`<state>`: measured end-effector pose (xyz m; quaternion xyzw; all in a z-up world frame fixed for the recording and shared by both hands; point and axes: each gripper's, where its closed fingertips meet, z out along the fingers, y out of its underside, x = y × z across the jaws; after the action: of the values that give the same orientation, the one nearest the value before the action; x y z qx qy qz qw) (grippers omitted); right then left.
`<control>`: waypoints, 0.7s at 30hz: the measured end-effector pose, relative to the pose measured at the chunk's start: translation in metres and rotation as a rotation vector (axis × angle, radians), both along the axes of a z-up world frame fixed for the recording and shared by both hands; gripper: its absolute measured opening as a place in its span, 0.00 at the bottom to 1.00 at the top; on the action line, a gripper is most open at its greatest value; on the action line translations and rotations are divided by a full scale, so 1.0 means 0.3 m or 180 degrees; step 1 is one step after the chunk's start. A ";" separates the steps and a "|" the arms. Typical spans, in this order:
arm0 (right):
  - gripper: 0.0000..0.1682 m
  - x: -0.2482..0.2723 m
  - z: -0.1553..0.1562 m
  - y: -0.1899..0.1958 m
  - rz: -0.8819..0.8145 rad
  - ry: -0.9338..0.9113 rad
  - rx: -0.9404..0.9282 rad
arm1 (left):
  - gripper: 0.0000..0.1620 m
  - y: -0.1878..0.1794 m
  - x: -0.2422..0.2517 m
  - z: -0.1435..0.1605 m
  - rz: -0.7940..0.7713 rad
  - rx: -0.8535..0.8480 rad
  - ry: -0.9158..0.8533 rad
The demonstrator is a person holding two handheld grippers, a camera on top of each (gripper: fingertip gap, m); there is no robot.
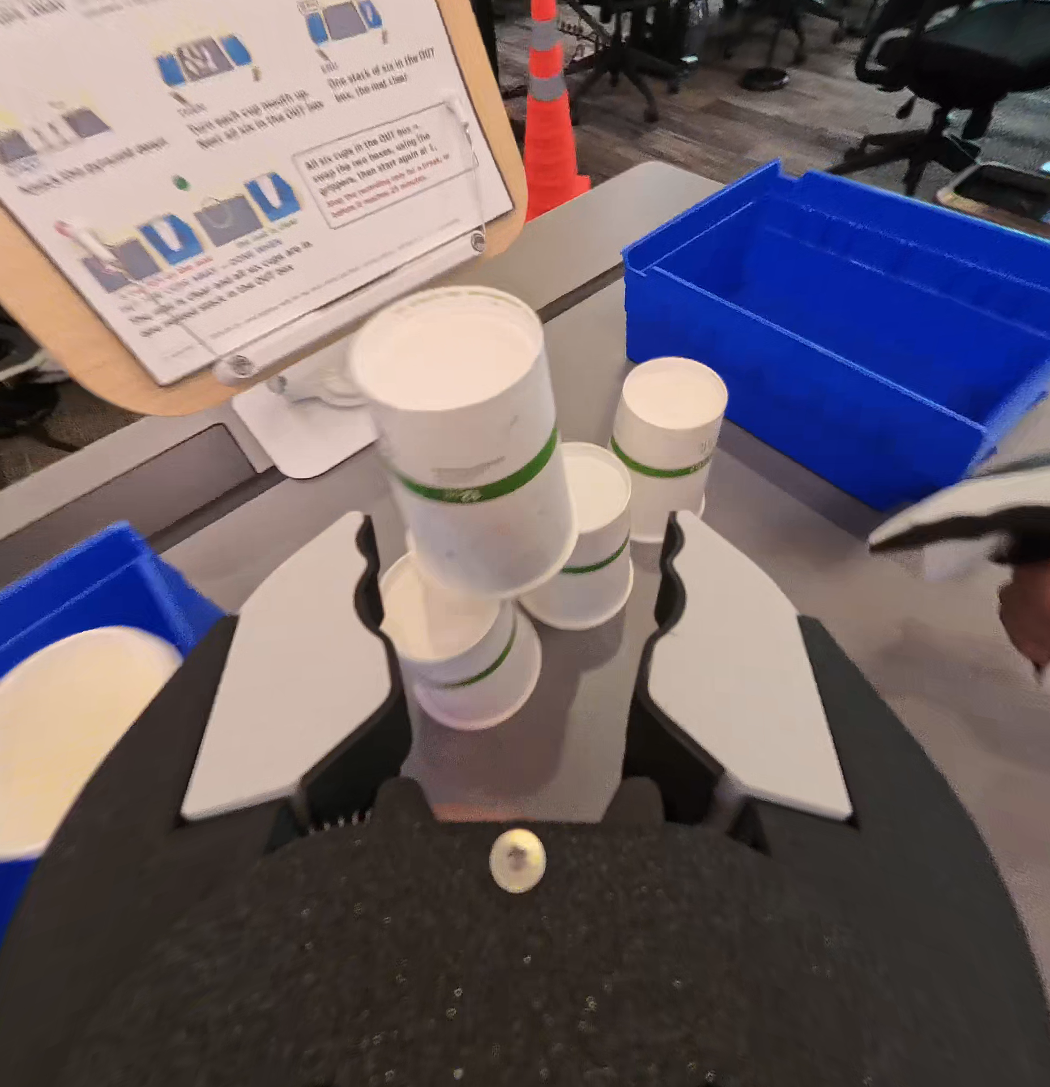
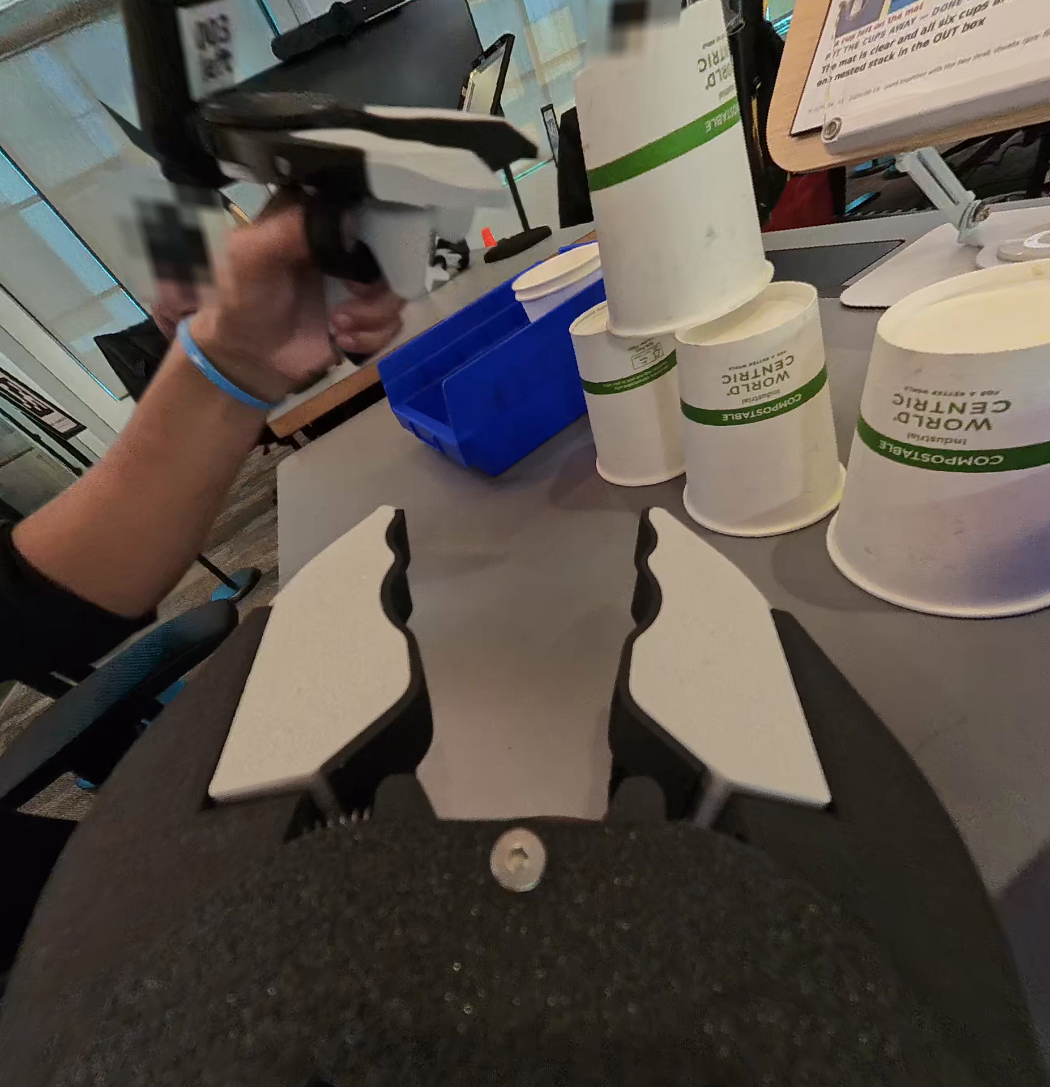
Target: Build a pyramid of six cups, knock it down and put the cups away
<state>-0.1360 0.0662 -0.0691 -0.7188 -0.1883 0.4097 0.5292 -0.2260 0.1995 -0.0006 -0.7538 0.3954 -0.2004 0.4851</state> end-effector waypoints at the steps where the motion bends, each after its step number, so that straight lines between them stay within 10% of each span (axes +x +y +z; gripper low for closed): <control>1: 0.44 0.000 0.003 0.000 0.0005 0.0011 0.0002 | 0.52 -0.017 -0.054 0.033 -0.0092 -0.0021 0.0046; 5: 0.43 -0.015 -0.007 0.004 0.0055 -0.0003 -0.0032 | 0.12 0.002 -0.287 0.018 -0.0620 -0.0243 0.0931; 11: 0.42 -0.049 -0.050 -0.007 0.0206 -0.0223 -0.0083 | 0.14 0.245 -0.512 -0.162 -0.0578 -0.0538 0.2288; 21: 0.41 -0.081 -0.055 -0.022 0.0353 -0.0198 -0.0128 | 0.02 0.318 -0.526 -0.253 -0.0791 -0.0741 0.2506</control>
<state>-0.1603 0.0597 -0.0856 -0.7301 -0.2359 0.4195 0.4850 -0.3838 0.2949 -0.0764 -0.7691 0.6129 0.0024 0.1811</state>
